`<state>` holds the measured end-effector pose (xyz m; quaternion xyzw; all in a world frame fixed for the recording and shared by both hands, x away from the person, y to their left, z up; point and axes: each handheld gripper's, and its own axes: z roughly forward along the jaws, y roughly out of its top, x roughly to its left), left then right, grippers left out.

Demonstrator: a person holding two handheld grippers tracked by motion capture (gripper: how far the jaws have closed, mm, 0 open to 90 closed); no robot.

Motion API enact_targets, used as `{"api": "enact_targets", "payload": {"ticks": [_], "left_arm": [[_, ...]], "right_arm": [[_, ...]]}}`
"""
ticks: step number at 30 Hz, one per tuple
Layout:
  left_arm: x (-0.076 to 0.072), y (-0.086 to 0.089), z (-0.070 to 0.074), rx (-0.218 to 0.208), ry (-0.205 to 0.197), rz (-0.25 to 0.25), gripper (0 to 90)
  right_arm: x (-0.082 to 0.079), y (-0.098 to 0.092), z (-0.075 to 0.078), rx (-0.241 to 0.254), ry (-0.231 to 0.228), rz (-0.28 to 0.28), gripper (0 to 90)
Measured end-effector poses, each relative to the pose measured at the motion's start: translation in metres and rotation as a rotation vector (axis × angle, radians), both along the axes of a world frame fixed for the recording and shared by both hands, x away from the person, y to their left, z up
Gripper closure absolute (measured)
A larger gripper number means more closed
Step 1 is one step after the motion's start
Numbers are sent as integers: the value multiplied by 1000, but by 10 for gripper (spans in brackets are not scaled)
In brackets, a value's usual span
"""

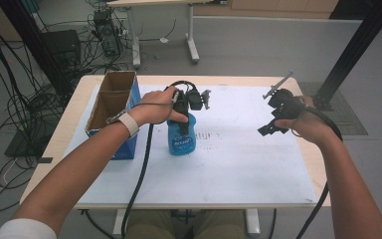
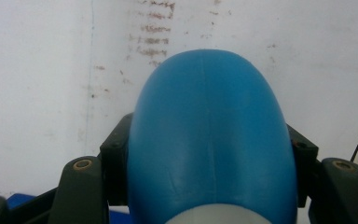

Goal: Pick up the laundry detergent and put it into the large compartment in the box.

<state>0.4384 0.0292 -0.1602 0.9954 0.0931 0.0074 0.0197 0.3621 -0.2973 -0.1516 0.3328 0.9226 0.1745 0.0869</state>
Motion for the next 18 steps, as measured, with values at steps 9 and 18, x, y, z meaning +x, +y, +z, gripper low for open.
{"api": "enact_targets", "payload": {"ticks": [9, 18], "left_arm": [[0, 0, 0, 1, 0, 1, 377], [0, 0, 0, 1, 0, 0, 377]], "right_arm": [[-1, -1, 1, -2, -1, -3, 134], [0, 0, 2, -3, 0, -1, 134]]}}
